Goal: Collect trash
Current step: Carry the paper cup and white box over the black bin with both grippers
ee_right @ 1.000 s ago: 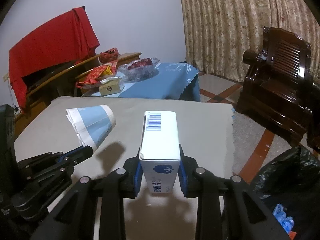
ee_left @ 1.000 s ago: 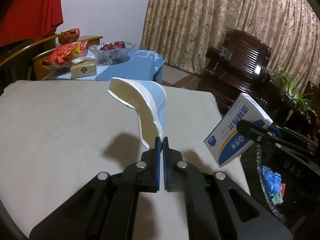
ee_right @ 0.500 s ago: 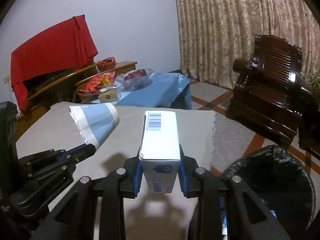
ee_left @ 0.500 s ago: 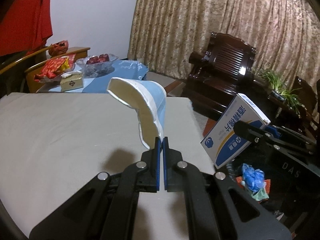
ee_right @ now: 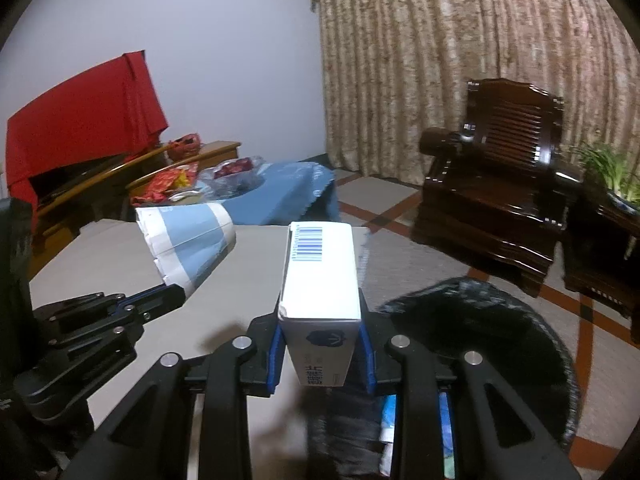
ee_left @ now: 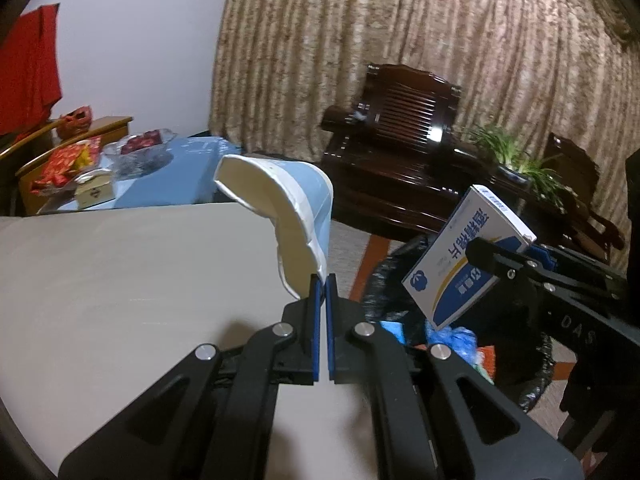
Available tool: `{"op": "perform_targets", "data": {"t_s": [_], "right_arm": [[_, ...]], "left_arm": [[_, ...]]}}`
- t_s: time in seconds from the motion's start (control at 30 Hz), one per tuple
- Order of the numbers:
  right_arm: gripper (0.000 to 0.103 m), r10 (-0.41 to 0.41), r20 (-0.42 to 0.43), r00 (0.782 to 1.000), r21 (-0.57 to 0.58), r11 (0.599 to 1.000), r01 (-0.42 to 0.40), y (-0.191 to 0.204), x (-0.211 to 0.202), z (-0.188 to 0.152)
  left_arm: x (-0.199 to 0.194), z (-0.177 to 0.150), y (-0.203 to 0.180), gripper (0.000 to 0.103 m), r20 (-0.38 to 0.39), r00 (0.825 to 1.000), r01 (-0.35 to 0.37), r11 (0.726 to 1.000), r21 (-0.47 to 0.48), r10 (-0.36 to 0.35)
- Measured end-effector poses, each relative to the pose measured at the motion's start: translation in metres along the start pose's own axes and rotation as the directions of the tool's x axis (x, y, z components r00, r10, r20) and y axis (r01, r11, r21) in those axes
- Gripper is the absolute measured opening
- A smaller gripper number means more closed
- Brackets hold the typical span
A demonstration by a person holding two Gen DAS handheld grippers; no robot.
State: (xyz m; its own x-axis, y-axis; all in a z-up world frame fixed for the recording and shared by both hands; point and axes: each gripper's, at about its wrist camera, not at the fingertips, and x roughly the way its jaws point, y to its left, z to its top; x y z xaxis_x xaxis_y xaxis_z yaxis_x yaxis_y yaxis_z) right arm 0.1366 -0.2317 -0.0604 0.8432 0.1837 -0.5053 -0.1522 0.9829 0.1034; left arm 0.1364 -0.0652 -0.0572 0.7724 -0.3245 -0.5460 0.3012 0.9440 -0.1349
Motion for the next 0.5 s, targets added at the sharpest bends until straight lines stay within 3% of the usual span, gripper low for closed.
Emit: {"op": "perform_targets", "data": {"t_s": [0.5], "right_arm": [[0.03, -0.116, 0.037, 0.992, 0.027, 0.993, 0.116, -0.053, -0.042, 0.002]], "left_arm": [[-0.003, 0.009, -0.064, 0.002, 0.022, 0.992, 0.12, 0.989, 0.091, -0.122]]}}
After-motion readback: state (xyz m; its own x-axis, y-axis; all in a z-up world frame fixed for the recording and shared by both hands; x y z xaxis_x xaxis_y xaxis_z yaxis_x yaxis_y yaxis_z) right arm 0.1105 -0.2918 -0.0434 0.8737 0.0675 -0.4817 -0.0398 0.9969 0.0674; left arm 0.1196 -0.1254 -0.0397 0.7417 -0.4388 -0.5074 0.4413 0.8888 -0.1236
